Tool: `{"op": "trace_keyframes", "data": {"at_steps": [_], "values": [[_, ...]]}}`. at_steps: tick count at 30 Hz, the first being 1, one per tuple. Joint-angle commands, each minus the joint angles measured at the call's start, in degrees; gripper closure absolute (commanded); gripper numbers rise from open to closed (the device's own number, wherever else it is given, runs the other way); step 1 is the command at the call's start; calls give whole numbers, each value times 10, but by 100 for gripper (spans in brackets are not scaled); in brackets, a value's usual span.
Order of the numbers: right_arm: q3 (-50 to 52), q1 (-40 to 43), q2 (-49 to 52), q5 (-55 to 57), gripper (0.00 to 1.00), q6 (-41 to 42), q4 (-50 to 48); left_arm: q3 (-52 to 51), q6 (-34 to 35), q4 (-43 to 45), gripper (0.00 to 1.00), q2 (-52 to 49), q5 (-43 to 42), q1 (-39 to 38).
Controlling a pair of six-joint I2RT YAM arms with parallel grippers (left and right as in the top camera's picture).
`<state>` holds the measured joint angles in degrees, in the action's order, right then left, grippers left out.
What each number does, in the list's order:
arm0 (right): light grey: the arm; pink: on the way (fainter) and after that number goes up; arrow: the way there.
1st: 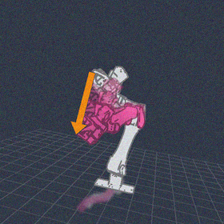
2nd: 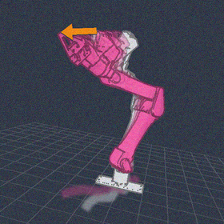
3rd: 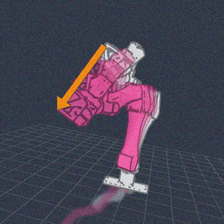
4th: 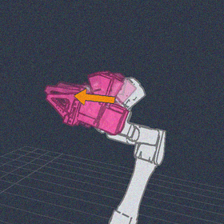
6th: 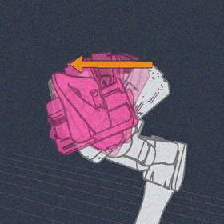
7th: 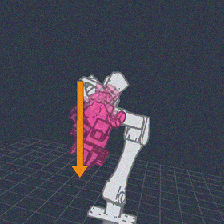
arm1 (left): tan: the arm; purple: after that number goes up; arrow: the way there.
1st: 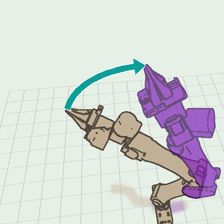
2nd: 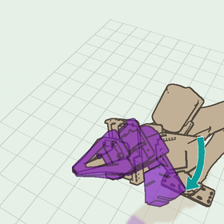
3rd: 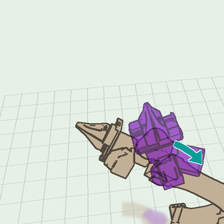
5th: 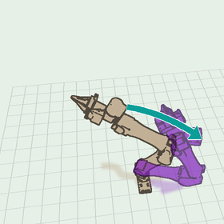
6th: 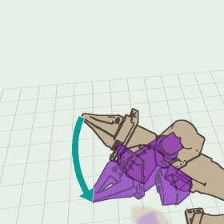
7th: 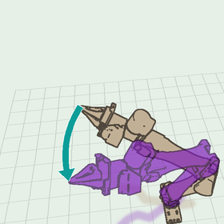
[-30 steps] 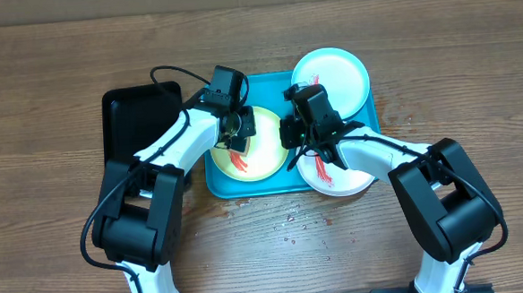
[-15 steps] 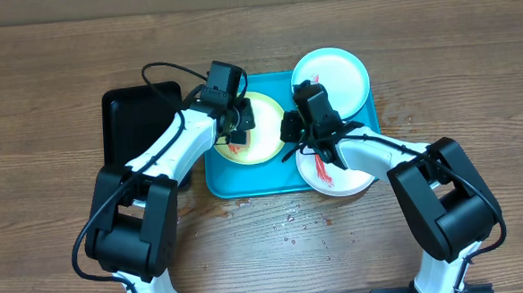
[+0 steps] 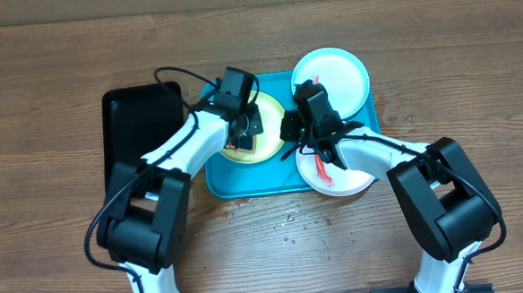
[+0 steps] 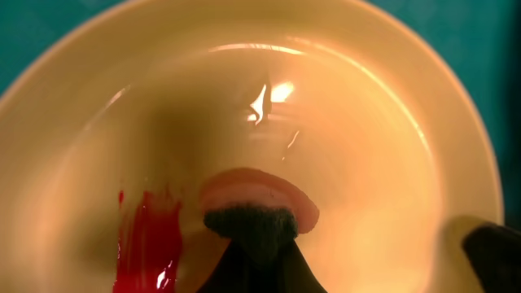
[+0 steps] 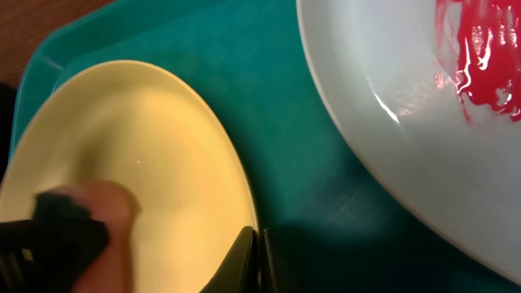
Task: Clean dirty plates on tray and stack at the side
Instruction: 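Scrub the yellow plate with the sponge while the right gripper holds it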
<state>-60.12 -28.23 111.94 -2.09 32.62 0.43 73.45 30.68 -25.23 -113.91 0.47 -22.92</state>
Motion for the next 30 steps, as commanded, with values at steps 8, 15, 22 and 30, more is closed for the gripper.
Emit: {"op": "trace_keyframes", "data": {"at_steps": [8, 15, 22, 30], "values": [[-11, 1, 6, 10, 96, 6, -4, 7, 0, -32, 96, -34, 125, -2], [-11, 1, 6, 10, 96, 6, -2, 7, -17, -53, 96, -34, 184, 6], [-11, 1, 6, 10, 96, 6, 5, 7, -24, -25, 96, -34, 159, 30], [-11, 1, 6, 10, 96, 4, 7, 7, -23, 22, 96, -52, 15, 25]]}}
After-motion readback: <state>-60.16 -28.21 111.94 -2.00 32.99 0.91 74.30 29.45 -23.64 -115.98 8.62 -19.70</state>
